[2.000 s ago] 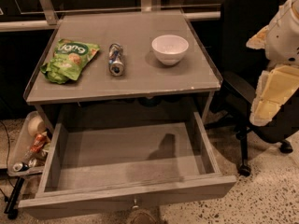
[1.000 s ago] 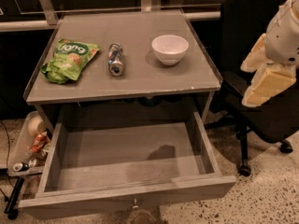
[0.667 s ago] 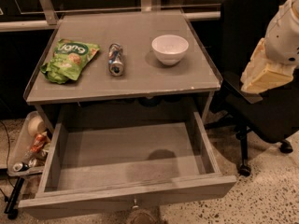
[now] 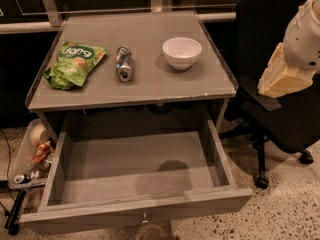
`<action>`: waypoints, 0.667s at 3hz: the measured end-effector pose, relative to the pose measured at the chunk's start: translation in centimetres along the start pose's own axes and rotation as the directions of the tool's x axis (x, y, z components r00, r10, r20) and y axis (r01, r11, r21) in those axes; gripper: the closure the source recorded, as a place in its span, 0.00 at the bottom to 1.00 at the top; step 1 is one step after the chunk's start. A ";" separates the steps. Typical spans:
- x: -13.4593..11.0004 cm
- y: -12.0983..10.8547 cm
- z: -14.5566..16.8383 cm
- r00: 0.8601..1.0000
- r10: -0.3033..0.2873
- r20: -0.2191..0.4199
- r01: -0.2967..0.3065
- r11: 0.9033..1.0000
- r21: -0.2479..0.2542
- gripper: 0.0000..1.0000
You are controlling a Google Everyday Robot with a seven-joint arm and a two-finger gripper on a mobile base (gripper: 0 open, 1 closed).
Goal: Close top drawer
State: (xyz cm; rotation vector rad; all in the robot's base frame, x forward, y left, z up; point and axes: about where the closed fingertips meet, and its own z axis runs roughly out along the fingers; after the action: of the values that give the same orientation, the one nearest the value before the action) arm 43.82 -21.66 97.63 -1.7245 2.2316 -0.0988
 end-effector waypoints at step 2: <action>1.5 2.0 -0.5 0.997 0.034 -0.066 -0.033 0.999 0.017 1.00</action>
Offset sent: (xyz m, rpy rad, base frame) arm -0.0614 -0.0264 -0.0252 -0.1051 0.0834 -0.1321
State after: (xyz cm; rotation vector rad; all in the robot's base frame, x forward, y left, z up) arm 41.50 -22.64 97.33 -1.6980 2.2994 -0.1677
